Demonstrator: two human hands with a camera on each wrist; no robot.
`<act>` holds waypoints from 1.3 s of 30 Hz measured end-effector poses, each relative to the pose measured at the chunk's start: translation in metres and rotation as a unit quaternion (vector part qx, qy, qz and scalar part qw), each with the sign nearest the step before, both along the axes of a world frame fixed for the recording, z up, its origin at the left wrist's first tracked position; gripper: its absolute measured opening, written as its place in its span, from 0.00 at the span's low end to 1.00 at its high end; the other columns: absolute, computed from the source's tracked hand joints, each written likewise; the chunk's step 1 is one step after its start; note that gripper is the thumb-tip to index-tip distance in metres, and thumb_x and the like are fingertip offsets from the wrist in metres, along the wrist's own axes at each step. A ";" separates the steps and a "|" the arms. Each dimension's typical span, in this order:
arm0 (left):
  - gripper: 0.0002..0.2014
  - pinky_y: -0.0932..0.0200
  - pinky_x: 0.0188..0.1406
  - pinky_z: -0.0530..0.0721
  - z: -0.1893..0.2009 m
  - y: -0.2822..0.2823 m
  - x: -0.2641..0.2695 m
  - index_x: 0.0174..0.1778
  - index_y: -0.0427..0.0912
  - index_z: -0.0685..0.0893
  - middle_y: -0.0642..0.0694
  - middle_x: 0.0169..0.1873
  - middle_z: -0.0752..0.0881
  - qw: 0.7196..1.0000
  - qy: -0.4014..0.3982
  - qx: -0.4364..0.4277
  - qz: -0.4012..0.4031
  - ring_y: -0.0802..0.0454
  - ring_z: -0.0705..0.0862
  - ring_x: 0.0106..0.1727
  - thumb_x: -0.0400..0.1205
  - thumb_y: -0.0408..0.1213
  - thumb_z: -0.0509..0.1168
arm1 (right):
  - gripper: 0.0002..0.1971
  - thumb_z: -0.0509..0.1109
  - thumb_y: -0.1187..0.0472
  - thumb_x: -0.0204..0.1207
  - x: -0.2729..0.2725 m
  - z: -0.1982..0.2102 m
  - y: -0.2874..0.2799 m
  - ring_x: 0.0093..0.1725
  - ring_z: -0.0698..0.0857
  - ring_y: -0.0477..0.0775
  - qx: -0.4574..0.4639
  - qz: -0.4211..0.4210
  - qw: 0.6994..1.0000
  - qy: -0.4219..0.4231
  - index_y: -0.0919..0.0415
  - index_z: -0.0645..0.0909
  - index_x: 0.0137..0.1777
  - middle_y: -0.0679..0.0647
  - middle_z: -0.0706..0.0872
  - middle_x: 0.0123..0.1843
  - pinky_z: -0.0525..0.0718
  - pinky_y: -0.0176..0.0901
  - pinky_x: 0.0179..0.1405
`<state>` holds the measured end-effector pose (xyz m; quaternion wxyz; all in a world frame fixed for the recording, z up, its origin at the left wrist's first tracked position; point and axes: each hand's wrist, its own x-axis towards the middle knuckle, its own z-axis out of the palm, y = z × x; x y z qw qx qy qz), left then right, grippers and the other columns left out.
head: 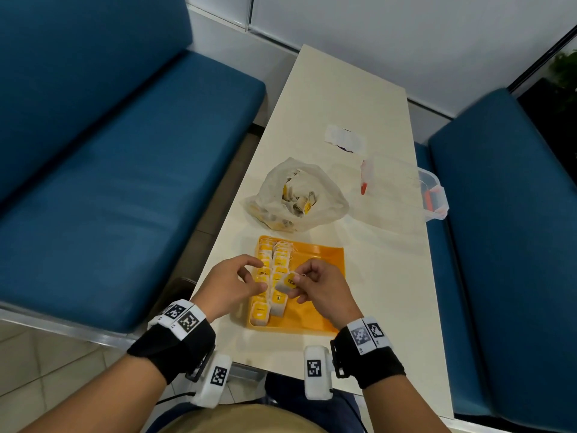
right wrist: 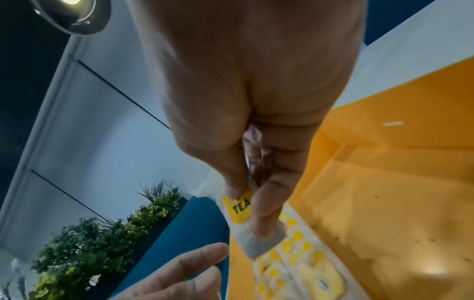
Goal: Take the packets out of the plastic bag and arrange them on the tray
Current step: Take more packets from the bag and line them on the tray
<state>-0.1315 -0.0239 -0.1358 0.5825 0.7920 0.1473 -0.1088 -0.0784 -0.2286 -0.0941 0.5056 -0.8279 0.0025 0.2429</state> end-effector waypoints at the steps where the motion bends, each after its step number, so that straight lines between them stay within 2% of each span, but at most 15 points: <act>1: 0.21 0.58 0.45 0.84 -0.002 -0.001 -0.001 0.60 0.59 0.86 0.47 0.40 0.88 1.000 0.006 0.012 -0.010 0.54 0.87 0.40 0.74 0.39 0.82 | 0.06 0.69 0.71 0.82 -0.002 -0.004 -0.003 0.37 0.92 0.62 -0.015 0.008 1.000 0.015 0.61 0.80 0.46 0.58 0.88 0.34 0.87 0.46 0.32; 3: 0.26 0.59 0.43 0.84 -0.007 -0.003 -0.004 0.64 0.61 0.83 0.49 0.42 0.86 0.999 0.015 0.023 -0.023 0.53 0.86 0.40 0.73 0.37 0.82 | 0.08 0.68 0.73 0.81 -0.006 -0.013 -0.006 0.37 0.92 0.63 -0.051 0.029 0.997 0.042 0.60 0.80 0.45 0.60 0.87 0.33 0.89 0.47 0.33; 7: 0.30 0.60 0.40 0.81 -0.014 -0.005 -0.006 0.67 0.64 0.82 0.49 0.45 0.84 0.999 0.022 0.027 -0.029 0.53 0.85 0.40 0.74 0.33 0.80 | 0.10 0.70 0.74 0.76 -0.014 -0.025 -0.003 0.29 0.90 0.52 -0.141 0.062 0.985 0.074 0.57 0.81 0.43 0.57 0.88 0.30 0.89 0.45 0.32; 10: 0.30 0.59 0.41 0.82 -0.016 -0.006 -0.006 0.67 0.64 0.82 0.49 0.46 0.84 0.999 0.022 0.021 -0.027 0.53 0.85 0.41 0.74 0.32 0.80 | 0.11 0.72 0.72 0.71 -0.016 -0.034 0.003 0.33 0.92 0.54 -0.188 0.065 0.978 0.067 0.53 0.82 0.40 0.57 0.91 0.34 0.92 0.49 0.41; 13: 0.30 0.60 0.39 0.82 -0.018 -0.006 -0.006 0.67 0.64 0.81 0.49 0.46 0.84 0.999 0.020 0.024 -0.030 0.53 0.85 0.41 0.75 0.32 0.80 | 0.11 0.74 0.69 0.70 -0.019 -0.041 0.008 0.36 0.93 0.55 -0.216 0.079 0.973 0.036 0.51 0.81 0.38 0.57 0.91 0.41 0.92 0.54 0.45; 17: 0.30 0.60 0.43 0.85 -0.018 -0.006 -0.006 0.68 0.65 0.80 0.49 0.46 0.84 0.999 0.015 0.035 -0.033 0.52 0.86 0.42 0.75 0.33 0.80 | 0.09 0.74 0.66 0.71 -0.021 -0.048 0.012 0.37 0.92 0.56 -0.229 0.070 0.971 0.010 0.52 0.79 0.37 0.56 0.89 0.41 0.92 0.57 0.44; 20: 0.30 0.59 0.44 0.86 -0.018 -0.008 -0.007 0.68 0.66 0.79 0.49 0.47 0.83 0.998 0.011 0.041 -0.036 0.51 0.87 0.42 0.76 0.33 0.80 | 0.08 0.72 0.67 0.73 -0.022 -0.046 0.017 0.34 0.92 0.56 -0.236 0.064 0.970 0.002 0.54 0.79 0.39 0.56 0.89 0.41 0.91 0.50 0.38; 24: 0.31 0.54 0.49 0.89 -0.017 -0.007 -0.007 0.69 0.64 0.79 0.49 0.46 0.83 0.998 0.010 0.047 -0.040 0.51 0.87 0.42 0.75 0.33 0.80 | 0.05 0.71 0.65 0.74 -0.022 -0.045 0.022 0.38 0.84 0.52 -0.271 0.065 0.960 -0.038 0.55 0.79 0.41 0.52 0.86 0.41 0.76 0.36 0.28; 27: 0.31 0.52 0.51 0.89 -0.018 -0.008 -0.007 0.69 0.65 0.79 0.50 0.46 0.83 0.997 0.010 0.055 -0.044 0.50 0.87 0.43 0.76 0.34 0.80 | 0.05 0.70 0.66 0.75 -0.021 -0.046 0.024 0.40 0.82 0.52 -0.277 0.063 0.958 -0.046 0.55 0.79 0.42 0.52 0.85 0.42 0.72 0.35 0.29; 31: 0.31 0.54 0.50 0.89 -0.018 -0.008 -0.007 0.69 0.66 0.79 0.51 0.47 0.83 0.997 0.010 0.061 -0.043 0.51 0.88 0.44 0.76 0.35 0.80 | 0.06 0.70 0.66 0.75 -0.019 -0.047 0.025 0.42 0.84 0.53 -0.280 0.050 0.958 -0.046 0.54 0.79 0.41 0.52 0.85 0.42 0.77 0.39 0.36; 35: 0.31 0.56 0.48 0.88 -0.013 -0.006 -0.008 0.70 0.66 0.79 0.51 0.49 0.83 0.996 0.020 0.062 -0.058 0.52 0.87 0.46 0.76 0.36 0.81 | 0.05 0.73 0.63 0.73 -0.019 -0.043 0.024 0.43 0.85 0.54 -0.268 0.052 0.961 -0.039 0.55 0.79 0.45 0.52 0.86 0.44 0.81 0.41 0.38; 37: 0.29 0.63 0.45 0.83 -0.005 -0.003 -0.003 0.71 0.65 0.79 0.54 0.51 0.82 0.994 0.022 0.083 -0.072 0.56 0.86 0.47 0.76 0.43 0.81 | 0.09 0.75 0.58 0.72 -0.015 -0.033 0.020 0.40 0.87 0.51 -0.254 0.037 0.966 -0.038 0.55 0.80 0.49 0.51 0.87 0.43 0.83 0.41 0.36; 39: 0.22 0.61 0.47 0.83 0.011 0.004 0.009 0.67 0.64 0.82 0.55 0.53 0.81 0.992 0.004 0.114 -0.052 0.58 0.85 0.48 0.77 0.51 0.78 | 0.13 0.76 0.51 0.72 -0.002 -0.015 0.012 0.38 0.89 0.49 -0.231 -0.013 0.971 -0.061 0.52 0.79 0.51 0.50 0.88 0.40 0.87 0.45 0.39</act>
